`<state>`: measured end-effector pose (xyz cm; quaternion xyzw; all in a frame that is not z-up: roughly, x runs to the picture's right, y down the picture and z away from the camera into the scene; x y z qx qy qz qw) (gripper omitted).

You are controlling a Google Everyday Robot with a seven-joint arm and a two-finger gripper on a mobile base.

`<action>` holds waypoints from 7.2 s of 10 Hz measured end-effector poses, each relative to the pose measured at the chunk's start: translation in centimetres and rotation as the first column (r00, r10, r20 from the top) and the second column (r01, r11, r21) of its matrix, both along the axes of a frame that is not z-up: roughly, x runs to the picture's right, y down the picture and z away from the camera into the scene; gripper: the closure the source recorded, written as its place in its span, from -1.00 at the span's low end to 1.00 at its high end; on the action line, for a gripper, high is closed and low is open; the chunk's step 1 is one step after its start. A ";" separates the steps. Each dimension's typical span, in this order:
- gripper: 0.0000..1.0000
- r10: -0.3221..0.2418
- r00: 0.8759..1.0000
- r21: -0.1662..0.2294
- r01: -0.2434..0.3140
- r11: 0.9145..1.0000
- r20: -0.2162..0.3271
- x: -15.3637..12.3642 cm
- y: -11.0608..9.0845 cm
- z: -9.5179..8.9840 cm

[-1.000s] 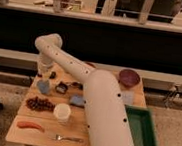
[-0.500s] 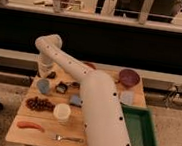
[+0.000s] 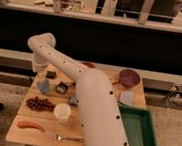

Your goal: Wipe table surface with eraser

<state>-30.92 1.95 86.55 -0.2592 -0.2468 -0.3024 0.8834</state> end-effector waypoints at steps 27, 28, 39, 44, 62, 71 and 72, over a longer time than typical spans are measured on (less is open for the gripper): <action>-0.60 0.308 0.930 0.159 -0.280 0.947 -0.201 -1.2 -5.2 7.7; -0.60 0.321 0.921 0.154 -0.292 0.944 -0.221 -1.0 -5.1 8.4; -0.60 0.414 0.859 0.059 -0.417 0.907 -0.302 2.5 -1.9 12.4; -0.60 0.427 0.850 0.020 -0.443 0.896 -0.308 3.3 -0.8 13.5; 0.31 0.404 0.873 -0.014 -0.423 0.906 -0.275 2.2 -0.5 13.3; 0.99 0.380 0.900 0.005 -0.388 0.922 -0.214 1.6 0.7 9.8; 1.00 0.374 0.904 0.007 -0.381 0.925 -0.208 1.5 0.7 9.7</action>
